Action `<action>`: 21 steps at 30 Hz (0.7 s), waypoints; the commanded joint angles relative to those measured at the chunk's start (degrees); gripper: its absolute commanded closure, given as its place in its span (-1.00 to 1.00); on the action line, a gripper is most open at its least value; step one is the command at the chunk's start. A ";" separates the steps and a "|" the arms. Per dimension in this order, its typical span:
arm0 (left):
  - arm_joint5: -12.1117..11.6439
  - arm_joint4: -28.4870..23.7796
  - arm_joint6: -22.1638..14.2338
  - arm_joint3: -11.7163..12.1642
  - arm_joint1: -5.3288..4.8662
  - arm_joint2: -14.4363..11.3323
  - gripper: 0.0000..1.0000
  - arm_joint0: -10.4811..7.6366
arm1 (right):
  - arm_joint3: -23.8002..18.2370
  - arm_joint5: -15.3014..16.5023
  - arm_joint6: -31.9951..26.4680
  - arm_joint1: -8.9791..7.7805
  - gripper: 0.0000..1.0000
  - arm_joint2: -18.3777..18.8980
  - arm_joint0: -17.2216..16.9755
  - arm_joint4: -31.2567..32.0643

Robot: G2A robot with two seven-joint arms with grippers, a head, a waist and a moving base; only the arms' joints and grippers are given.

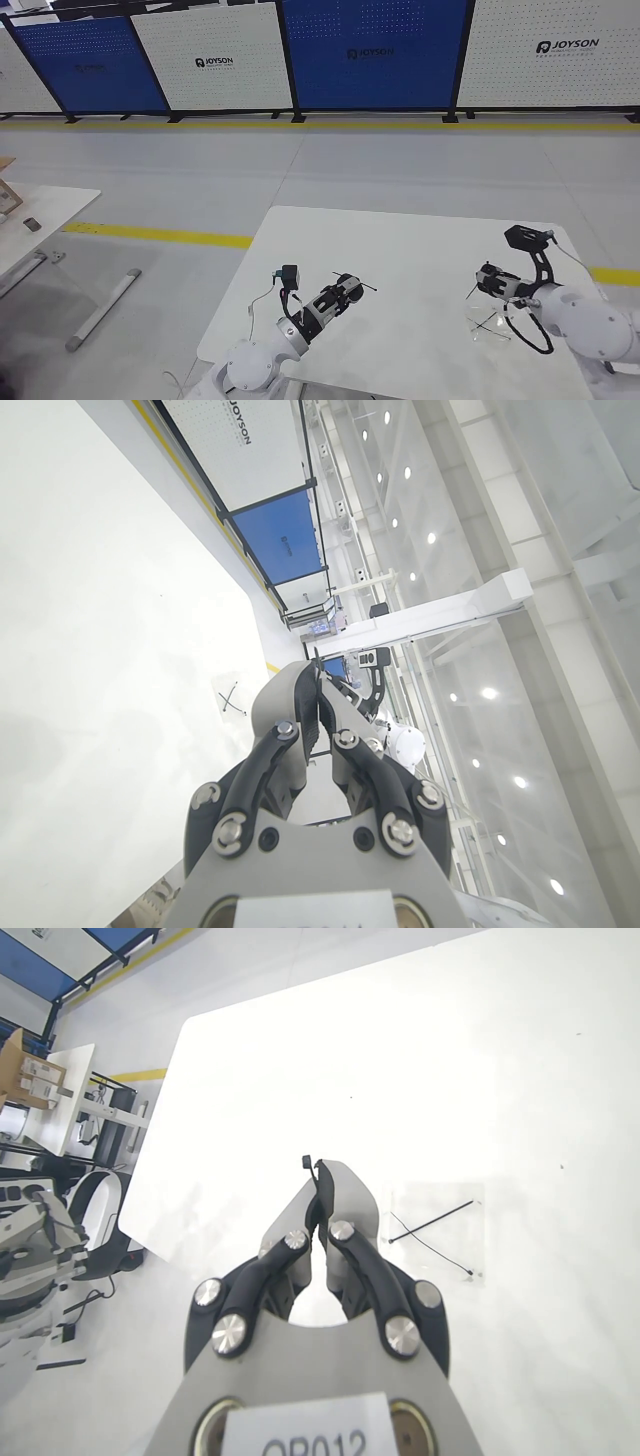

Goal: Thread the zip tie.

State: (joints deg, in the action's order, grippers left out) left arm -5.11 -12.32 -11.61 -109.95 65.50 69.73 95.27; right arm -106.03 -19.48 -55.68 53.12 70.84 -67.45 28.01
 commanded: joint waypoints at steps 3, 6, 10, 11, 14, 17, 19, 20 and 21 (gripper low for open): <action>0.00 0.00 0.00 0.00 0.00 0.00 1.00 0.00 | 0.00 0.00 -0.04 0.00 1.00 0.02 0.03 -0.06; 0.00 0.00 0.00 0.00 0.00 0.00 1.00 0.00 | 0.00 0.00 -0.04 0.00 1.00 0.02 0.03 -0.06; 0.06 2.65 2.22 -2.09 0.25 -1.30 1.00 -1.03 | 0.00 0.00 -0.04 0.00 1.00 0.02 0.03 -0.06; 0.63 3.73 3.51 -2.78 0.43 -2.20 1.00 -1.71 | 0.01 0.13 0.34 0.01 1.00 0.02 -0.06 -0.06; 1.73 5.79 7.65 -2.78 1.05 -4.57 1.00 -3.83 | -0.69 1.47 4.45 0.29 1.00 0.41 -1.23 -1.99; 3.42 8.44 11.26 -0.98 1.68 -6.97 1.00 -6.20 | -2.26 2.48 9.44 0.57 1.00 1.48 -3.52 -4.93; 4.04 9.16 13.06 1.47 2.09 -8.37 1.00 -7.34 | -3.42 2.22 12.63 0.75 1.00 1.94 -5.42 -6.05; 4.16 8.87 13.43 2.66 2.24 -8.71 1.00 -7.82 | -3.70 1.67 13.55 0.80 1.00 1.89 -6.02 -5.73; 4.25 8.62 13.72 4.35 2.40 -8.87 1.00 -8.53 | -3.71 0.00 14.50 0.83 1.00 1.50 -6.39 -3.83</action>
State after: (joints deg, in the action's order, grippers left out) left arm -0.91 -3.38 1.90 -107.11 67.78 60.99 87.30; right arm -109.73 -18.27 -41.85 53.93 72.61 -73.58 22.67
